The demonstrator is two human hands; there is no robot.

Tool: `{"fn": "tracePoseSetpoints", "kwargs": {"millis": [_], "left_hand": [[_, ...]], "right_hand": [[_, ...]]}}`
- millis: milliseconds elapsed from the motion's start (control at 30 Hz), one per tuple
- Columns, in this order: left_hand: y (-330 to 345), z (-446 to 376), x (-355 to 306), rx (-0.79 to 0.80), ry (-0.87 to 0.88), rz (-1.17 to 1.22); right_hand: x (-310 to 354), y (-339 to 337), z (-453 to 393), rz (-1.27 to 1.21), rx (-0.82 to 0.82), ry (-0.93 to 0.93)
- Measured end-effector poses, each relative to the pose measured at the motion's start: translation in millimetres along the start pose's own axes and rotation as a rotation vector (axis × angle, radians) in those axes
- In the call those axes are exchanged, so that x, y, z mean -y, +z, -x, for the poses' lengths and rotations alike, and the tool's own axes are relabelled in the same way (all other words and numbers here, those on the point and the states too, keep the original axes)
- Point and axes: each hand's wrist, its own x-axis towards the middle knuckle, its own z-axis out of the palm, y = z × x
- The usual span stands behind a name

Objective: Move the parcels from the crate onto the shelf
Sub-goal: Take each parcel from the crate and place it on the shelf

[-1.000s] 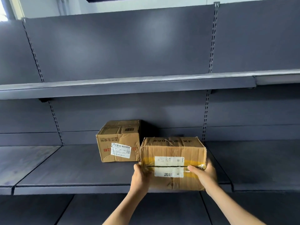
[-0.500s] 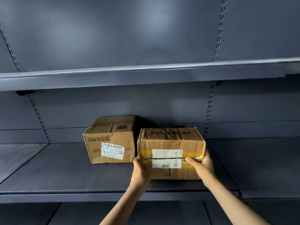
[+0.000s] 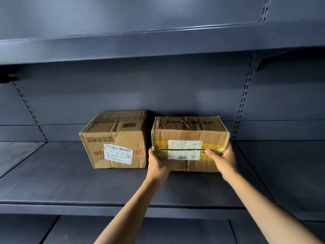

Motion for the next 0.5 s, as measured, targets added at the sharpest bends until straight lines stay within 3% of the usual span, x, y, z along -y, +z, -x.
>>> {"fn": "tracePoseSetpoints", "kwargs": {"millis": [500], "left_hand": [[6,-29,2,-0.043,-0.133,-0.093]], "right_hand": [[-9,21,-33,-0.008,0.035,-0.046]]}}
